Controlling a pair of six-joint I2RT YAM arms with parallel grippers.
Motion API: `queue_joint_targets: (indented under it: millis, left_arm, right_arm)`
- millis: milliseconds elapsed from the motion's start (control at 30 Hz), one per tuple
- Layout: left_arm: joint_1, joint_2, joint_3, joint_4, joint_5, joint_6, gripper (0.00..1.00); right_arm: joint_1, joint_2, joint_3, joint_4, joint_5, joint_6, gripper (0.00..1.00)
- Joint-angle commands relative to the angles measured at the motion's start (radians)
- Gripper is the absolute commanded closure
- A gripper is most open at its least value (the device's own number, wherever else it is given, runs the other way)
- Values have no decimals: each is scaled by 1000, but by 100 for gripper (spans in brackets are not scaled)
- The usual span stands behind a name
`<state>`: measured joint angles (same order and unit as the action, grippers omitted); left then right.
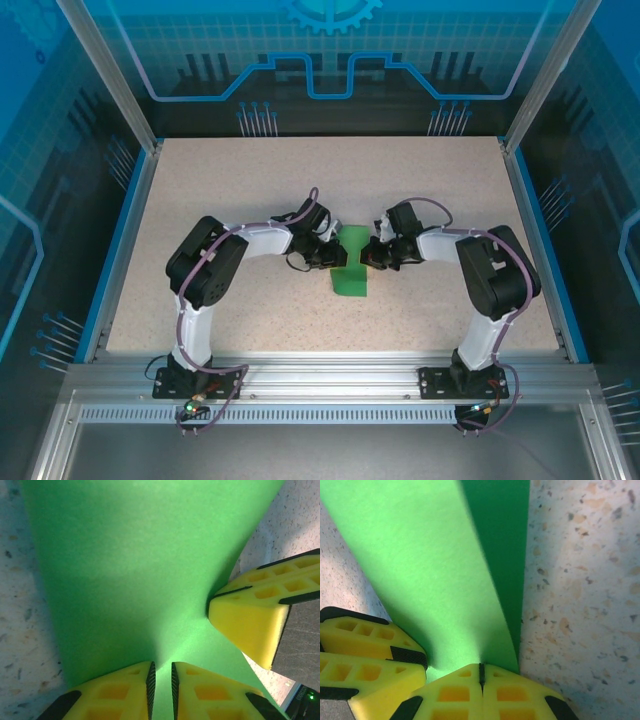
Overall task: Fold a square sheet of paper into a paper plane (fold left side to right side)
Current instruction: Hold the square sheet of paper at the center of the table, then first fold the square sheet of paper in half at the center of the table.
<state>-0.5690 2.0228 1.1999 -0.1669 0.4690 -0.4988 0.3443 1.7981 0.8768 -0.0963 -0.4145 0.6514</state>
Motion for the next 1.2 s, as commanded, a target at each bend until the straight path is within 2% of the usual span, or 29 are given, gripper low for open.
queue_joint_targets:
  millis: [0, 267, 400, 700, 900, 1167]
  left_arm:
    - [-10, 32, -16, -70, -20, 4, 80]
    - [-10, 46, -3, -77, -25, 3, 80]
    - [-11, 47, 7, -85, -28, 5, 80]
    - [-13, 51, 13, -90, -28, 5, 79]
    - [-15, 47, 12, -95, -26, 11, 80]
    - [-21, 9, -21, -108, -16, 29, 79]
  right_arm:
    - [-11, -30, -9, -53, 51, -35, 100]
    - [-18, -109, 34, 27, -15, -45, 100]
    - [-15, -61, 61, 94, -67, -29, 100]
    - [10, 92, 156, 122, -119, -19, 100]
    - [19, 161, 179, 105, -99, -24, 100]
    - [15, 208, 212, -22, -11, -38, 100]
